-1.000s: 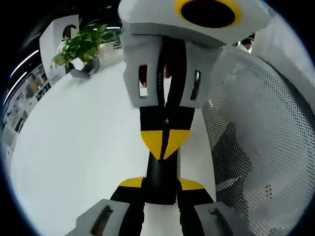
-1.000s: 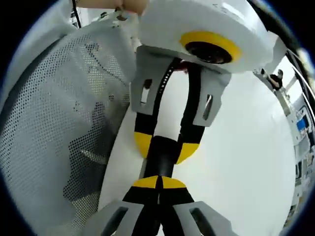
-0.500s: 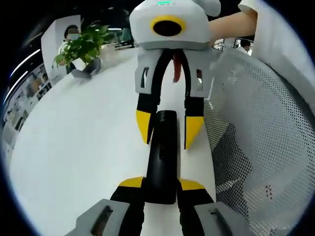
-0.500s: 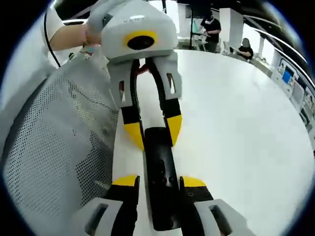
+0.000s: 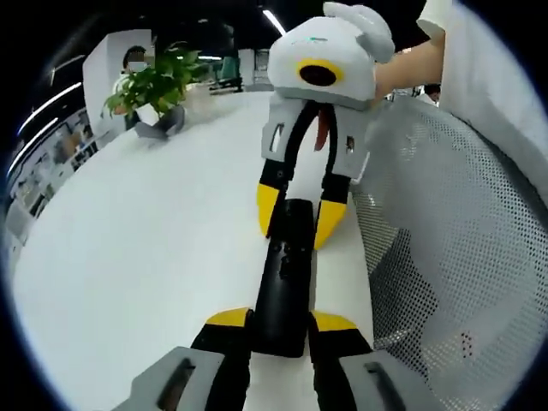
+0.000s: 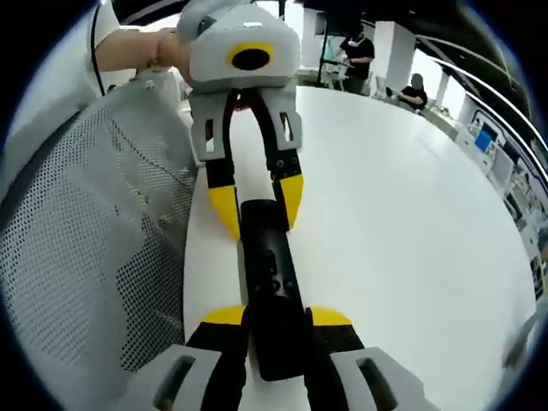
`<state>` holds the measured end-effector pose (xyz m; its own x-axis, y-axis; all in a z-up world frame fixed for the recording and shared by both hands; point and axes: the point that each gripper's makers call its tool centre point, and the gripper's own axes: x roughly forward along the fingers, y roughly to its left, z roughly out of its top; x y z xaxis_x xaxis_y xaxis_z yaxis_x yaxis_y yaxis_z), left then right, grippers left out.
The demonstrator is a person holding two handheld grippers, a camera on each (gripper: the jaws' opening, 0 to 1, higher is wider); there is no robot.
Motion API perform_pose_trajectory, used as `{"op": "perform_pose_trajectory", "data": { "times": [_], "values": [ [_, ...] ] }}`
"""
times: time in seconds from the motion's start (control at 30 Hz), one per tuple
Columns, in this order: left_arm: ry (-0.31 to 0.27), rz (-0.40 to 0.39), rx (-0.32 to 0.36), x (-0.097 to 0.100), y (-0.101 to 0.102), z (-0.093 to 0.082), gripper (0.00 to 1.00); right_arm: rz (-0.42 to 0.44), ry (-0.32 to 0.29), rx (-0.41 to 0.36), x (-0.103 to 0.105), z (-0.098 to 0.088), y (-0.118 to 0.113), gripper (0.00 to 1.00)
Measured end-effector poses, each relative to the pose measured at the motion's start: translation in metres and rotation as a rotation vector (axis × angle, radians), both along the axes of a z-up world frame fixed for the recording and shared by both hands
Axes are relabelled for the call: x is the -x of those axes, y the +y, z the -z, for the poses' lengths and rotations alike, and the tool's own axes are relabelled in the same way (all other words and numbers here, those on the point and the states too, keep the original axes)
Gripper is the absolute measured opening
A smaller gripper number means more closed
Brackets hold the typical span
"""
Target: Press the specified remote control buttons in sequence, fully releasing each button before pressing the next.
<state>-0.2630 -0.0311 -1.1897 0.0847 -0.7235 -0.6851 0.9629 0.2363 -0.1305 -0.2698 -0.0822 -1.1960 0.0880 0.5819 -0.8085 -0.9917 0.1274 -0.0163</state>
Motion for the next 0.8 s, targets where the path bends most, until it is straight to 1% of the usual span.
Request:
{"op": "perform_pose_trajectory", "data": {
  "times": [0.07, 0.1, 0.13, 0.17, 0.2, 0.23, 0.27, 0.3, 0.33, 0.37, 0.4, 0.43, 0.47, 0.5, 0.53, 0.57, 0.67, 0.7, 0.73, 0.77, 0.8],
  "values": [
    [-0.015, -0.026, 0.024, -0.002, 0.000, 0.000, 0.28, 0.012, 0.003, -0.007, -0.001, 0.000, 0.000, 0.22],
    [-0.011, -0.052, 0.030, -0.002, 0.001, 0.000, 0.30, 0.017, 0.003, -0.010, -0.001, 0.000, 0.000, 0.22],
    [0.007, -0.100, 0.039, -0.003, 0.001, -0.001, 0.33, 0.024, 0.005, -0.012, -0.001, 0.000, 0.000, 0.23],
    [0.020, -0.134, 0.057, -0.006, 0.001, -0.002, 0.39, 0.026, 0.005, -0.012, -0.001, 0.000, 0.001, 0.23],
    [0.051, -0.173, 0.087, -0.006, -0.001, -0.005, 0.53, 0.027, 0.006, -0.013, -0.001, 0.000, 0.001, 0.23],
    [0.098, -0.243, 0.170, -0.010, -0.004, -0.014, 0.63, 0.031, 0.009, -0.014, -0.001, 0.000, 0.001, 0.23],
    [0.123, -0.277, 0.236, -0.013, -0.006, -0.022, 0.69, 0.032, 0.010, -0.015, -0.001, 0.000, 0.001, 0.23],
    [0.136, -0.351, 0.340, -0.023, -0.005, -0.039, 0.73, 0.029, 0.009, -0.016, -0.001, 0.000, 0.001, 0.23],
    [0.120, -0.401, 0.404, -0.032, -0.002, -0.052, 0.76, 0.028, 0.009, -0.019, -0.002, 0.000, 0.001, 0.23],
    [0.083, -0.445, 0.449, -0.041, 0.003, -0.063, 0.81, 0.031, 0.011, -0.021, -0.002, 0.000, 0.001, 0.23],
    [0.042, -0.480, 0.478, -0.048, 0.010, -0.072, 0.90, 0.030, 0.010, -0.023, -0.001, 0.000, 0.001, 0.23],
    [-0.020, -0.530, 0.502, -0.057, 0.021, -0.083, 0.97, 0.031, 0.010, -0.024, -0.002, 0.000, 0.001, 0.23],
    [-0.068, -0.560, 0.504, -0.062, 0.028, -0.090, 1.00, 0.034, 0.011, -0.027, -0.002, 0.000, 0.001, 0.23],
    [-0.122, -0.598, 0.500, -0.066, 0.041, -0.100, 1.00, 0.035, 0.010, -0.028, -0.002, 0.000, 0.001, 0.23],
    [-0.158, -0.630, 0.505, -0.069, 0.047, -0.106, 1.00, 0.036, 0.009, -0.030, -0.002, 0.000, 0.001, 0.23],
    [-0.207, -0.664, 0.510, -0.070, 0.057, -0.115, 1.00, 0.039, 0.009, -0.035, -0.002, 0.000, 0.001, 0.23],
    [-0.261, -0.744, 0.492, -0.068, 0.080, -0.128, 1.00, 0.046, 0.007, -0.045, -0.002, 0.000, 0.002, 0.23],
    [-0.295, -0.791, 0.473, -0.067, 0.092, -0.132, 1.00, 0.047, 0.007, -0.046, -0.002, 0.000, 0.002, 0.23],
    [-0.319, -0.821, 0.443, -0.066, 0.100, -0.133, 1.00, 0.050, 0.008, -0.046, -0.002, 0.000, 0.002, 0.24],
    [-0.368, -0.847, 0.417, -0.063, 0.110, -0.138, 1.00, 0.049, 0.008, -0.045, -0.001, 0.000, 0.002, 0.24],
    [-0.401, -0.857, 0.408, -0.061, 0.114, -0.142, 1.00, 0.052, 0.008, -0.041, -0.001, 0.000, 0.003, 0.24]
  ]
}}
